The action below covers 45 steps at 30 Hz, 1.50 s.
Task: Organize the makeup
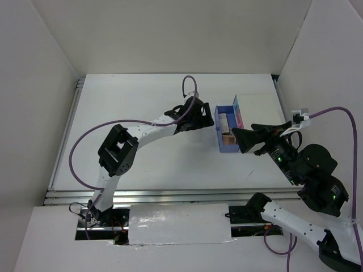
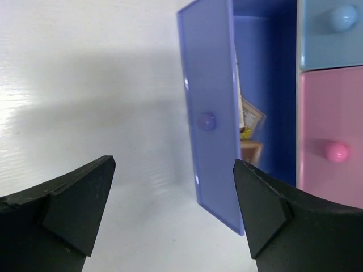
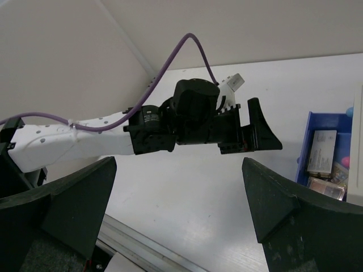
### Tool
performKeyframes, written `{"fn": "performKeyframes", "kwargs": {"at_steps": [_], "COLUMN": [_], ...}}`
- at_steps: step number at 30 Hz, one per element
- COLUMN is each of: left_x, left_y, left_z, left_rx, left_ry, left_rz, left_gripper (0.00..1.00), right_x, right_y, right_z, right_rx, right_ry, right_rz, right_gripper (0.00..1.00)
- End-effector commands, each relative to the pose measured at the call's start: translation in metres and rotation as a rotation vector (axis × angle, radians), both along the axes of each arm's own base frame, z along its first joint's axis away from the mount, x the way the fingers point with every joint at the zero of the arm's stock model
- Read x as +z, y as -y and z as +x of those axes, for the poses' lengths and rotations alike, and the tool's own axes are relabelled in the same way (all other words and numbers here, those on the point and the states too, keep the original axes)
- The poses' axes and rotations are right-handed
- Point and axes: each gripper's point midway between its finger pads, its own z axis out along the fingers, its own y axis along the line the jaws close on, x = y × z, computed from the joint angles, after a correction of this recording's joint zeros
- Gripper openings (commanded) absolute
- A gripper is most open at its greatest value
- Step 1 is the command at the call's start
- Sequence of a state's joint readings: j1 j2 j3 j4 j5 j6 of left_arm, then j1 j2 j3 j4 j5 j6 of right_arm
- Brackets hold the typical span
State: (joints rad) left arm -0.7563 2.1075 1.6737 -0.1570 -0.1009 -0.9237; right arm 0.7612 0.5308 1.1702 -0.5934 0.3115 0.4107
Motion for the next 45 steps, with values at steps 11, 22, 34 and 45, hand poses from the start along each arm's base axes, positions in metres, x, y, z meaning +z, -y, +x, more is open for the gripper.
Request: {"fn": "performKeyframes", "kwargs": {"at_steps": [11,22,34,45], "left_x": [-0.021,-0.017,-0.024,-0.028], "left_y": [0.048,0.095,0.15,0.155], "left_z": [0.014,0.01,0.011,0.013], "left_rx": [-0.064,-0.203,-0.3,-0.281], "left_ry": [-0.017,-0.002,-0.034,-0.024], "left_rz": [0.129,-0.081,-0.369,-0.459], "left_gripper": [0.32,0.55,0.69,0.75], "right_x": [0.001,0.0,-0.012,-0.015], "right_y": [0.007,0.011,0.007,0.008], "right_z": [0.0,-0.005,-0.008,-0.011], "right_rx": [-0.026,-0.02,0.005,0.015], "right_ry": [0.01,0.015,0.002,0.006], "right_rz": [-0.008,-0.018,-0.037,-0.039], "right_gripper": [1.0,1.0,1.0,1.0]}}
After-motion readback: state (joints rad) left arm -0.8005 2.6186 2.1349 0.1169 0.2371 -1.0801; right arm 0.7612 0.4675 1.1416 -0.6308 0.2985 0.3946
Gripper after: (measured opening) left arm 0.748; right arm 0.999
